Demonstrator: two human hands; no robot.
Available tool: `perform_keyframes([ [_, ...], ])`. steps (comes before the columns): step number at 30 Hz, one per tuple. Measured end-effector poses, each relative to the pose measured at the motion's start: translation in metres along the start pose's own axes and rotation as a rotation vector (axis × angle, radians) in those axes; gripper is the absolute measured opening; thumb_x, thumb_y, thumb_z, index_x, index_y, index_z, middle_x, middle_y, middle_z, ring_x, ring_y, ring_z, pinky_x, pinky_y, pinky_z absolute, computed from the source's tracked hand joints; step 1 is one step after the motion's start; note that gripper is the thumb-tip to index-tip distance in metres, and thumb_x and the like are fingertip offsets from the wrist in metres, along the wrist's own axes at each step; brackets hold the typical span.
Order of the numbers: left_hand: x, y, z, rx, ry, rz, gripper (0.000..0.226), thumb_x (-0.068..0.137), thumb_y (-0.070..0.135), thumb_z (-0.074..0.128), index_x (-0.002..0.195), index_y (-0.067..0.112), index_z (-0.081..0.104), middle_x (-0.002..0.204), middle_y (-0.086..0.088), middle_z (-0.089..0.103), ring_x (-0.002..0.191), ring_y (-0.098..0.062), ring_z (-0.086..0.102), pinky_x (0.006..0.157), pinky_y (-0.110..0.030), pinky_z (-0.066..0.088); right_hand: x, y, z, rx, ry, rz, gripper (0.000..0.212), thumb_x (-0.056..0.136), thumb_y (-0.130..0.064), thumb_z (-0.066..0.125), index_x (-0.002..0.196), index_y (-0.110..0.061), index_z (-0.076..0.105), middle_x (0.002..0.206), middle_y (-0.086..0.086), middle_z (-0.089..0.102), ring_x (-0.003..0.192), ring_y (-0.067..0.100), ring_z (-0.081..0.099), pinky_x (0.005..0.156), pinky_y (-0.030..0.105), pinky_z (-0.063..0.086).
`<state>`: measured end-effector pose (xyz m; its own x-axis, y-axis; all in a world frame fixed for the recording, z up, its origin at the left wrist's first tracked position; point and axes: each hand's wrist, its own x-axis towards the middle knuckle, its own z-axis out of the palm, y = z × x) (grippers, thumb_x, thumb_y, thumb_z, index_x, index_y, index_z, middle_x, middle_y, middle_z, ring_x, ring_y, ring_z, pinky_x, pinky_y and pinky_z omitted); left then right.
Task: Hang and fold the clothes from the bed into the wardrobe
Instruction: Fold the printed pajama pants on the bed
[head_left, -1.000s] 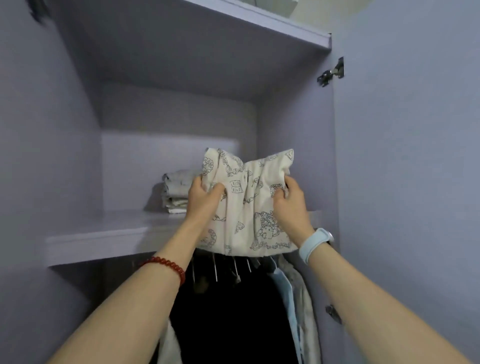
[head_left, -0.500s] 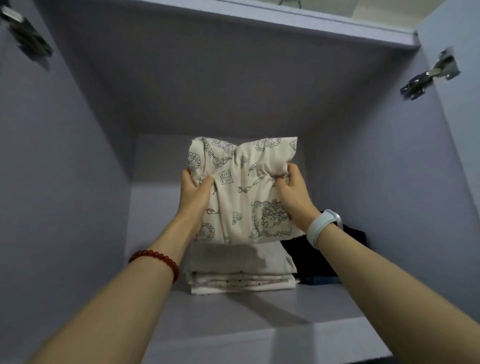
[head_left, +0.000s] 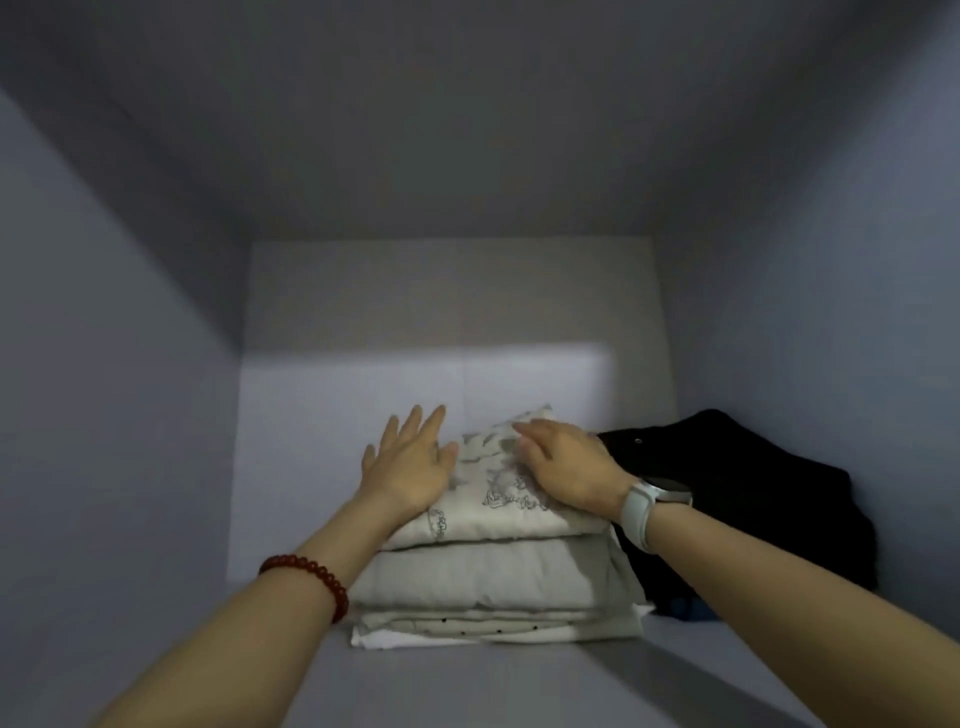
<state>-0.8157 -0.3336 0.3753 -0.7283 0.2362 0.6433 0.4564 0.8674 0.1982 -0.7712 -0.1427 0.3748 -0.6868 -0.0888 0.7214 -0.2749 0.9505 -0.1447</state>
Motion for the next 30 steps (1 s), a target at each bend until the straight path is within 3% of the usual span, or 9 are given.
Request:
perform_keyframes([
  [3,-0.006,-0.003,0.023,0.014,-0.284,0.059,0.051,0.1,0.047,0.013,0.147,0.032,0.023,0.157,0.001,0.017,0.144,-0.021,0.013,0.117,-0.041,0.012,-0.008,0.004,0.031,-0.062,-0.384,-0.05,0.047,0.103,-0.027,0.016,0.146,-0.008,0.024,0.153,0.01,0.021,0.143,0.027,0.012,0.115,0.033,0.006],
  [5,-0.008,-0.004,0.029,0.082,-0.295,0.039,0.052,0.099,0.049,0.012,0.146,0.033,0.027,0.156,0.002,0.019,0.144,-0.021,0.014,0.117,-0.043,0.011,-0.01,0.012,0.042,-0.056,-0.45,-0.006,0.049,0.103,-0.031,0.012,0.149,-0.014,0.016,0.157,0.006,0.011,0.145,0.023,0.0,0.117,0.04,0.006],
  [8,-0.01,-0.001,0.019,0.176,-0.171,0.01,0.051,0.099,0.049,0.016,0.146,0.032,0.027,0.157,0.003,0.016,0.144,-0.021,0.011,0.114,-0.051,0.008,-0.012,0.01,0.031,-0.055,-0.318,0.002,0.048,0.102,-0.036,0.018,0.147,-0.019,0.025,0.154,0.004,0.02,0.143,0.024,0.012,0.115,0.047,0.016],
  [12,-0.037,0.008,-0.007,0.15,-0.036,0.013,0.05,0.099,0.037,0.028,0.148,0.027,0.022,0.157,0.0,0.017,0.144,-0.022,0.013,0.115,-0.052,0.006,-0.033,-0.007,0.004,-0.007,-0.139,-0.013,0.046,0.1,-0.032,0.032,0.142,-0.013,0.035,0.148,0.01,0.035,0.137,0.026,0.028,0.113,0.04,0.024],
  [16,-0.084,0.013,-0.03,0.048,0.084,0.041,0.05,0.097,0.028,0.038,0.145,0.023,0.03,0.152,-0.003,0.029,0.138,-0.024,0.028,0.113,-0.047,0.022,-0.074,-0.034,-0.017,0.109,-0.024,0.018,0.041,0.098,-0.024,0.038,0.136,-0.01,0.045,0.141,0.009,0.045,0.131,0.024,0.039,0.107,0.037,0.034],
  [21,-0.171,0.015,-0.051,-0.085,0.169,0.011,0.045,0.094,0.023,0.044,0.14,0.019,0.041,0.143,-0.008,0.042,0.129,-0.029,0.039,0.105,-0.04,0.033,-0.155,-0.085,-0.036,0.24,0.117,0.024,0.035,0.095,-0.011,0.04,0.126,-0.008,0.055,0.13,0.007,0.055,0.123,0.019,0.047,0.099,0.024,0.035],
  [24,-0.212,0.014,-0.054,-0.215,0.239,0.016,0.044,0.093,0.023,0.045,0.136,0.018,0.047,0.14,-0.008,0.047,0.127,-0.029,0.041,0.105,-0.039,0.033,-0.19,-0.101,-0.036,0.314,0.195,0.015,0.032,0.094,-0.009,0.041,0.121,-0.009,0.059,0.122,0.007,0.06,0.115,0.02,0.052,0.095,0.023,0.038],
  [27,-0.284,0.022,-0.056,-0.324,0.264,-0.015,0.054,0.082,0.033,0.039,0.132,0.015,0.052,0.135,-0.008,0.052,0.123,-0.028,0.044,0.103,-0.036,0.033,-0.255,-0.116,-0.039,0.399,0.231,0.02,0.029,0.093,-0.006,0.043,0.117,-0.009,0.059,0.116,0.004,0.06,0.11,0.016,0.052,0.086,0.015,0.034],
  [30,-0.354,0.029,-0.048,-0.368,0.279,-0.086,0.041,0.09,0.023,0.05,0.13,0.014,0.054,0.133,-0.006,0.053,0.124,-0.026,0.044,0.105,-0.035,0.032,-0.325,-0.125,-0.036,0.504,0.215,0.061,0.028,0.093,-0.005,0.044,0.115,-0.011,0.06,0.109,-0.005,0.058,0.108,0.011,0.051,0.09,0.017,0.036],
])
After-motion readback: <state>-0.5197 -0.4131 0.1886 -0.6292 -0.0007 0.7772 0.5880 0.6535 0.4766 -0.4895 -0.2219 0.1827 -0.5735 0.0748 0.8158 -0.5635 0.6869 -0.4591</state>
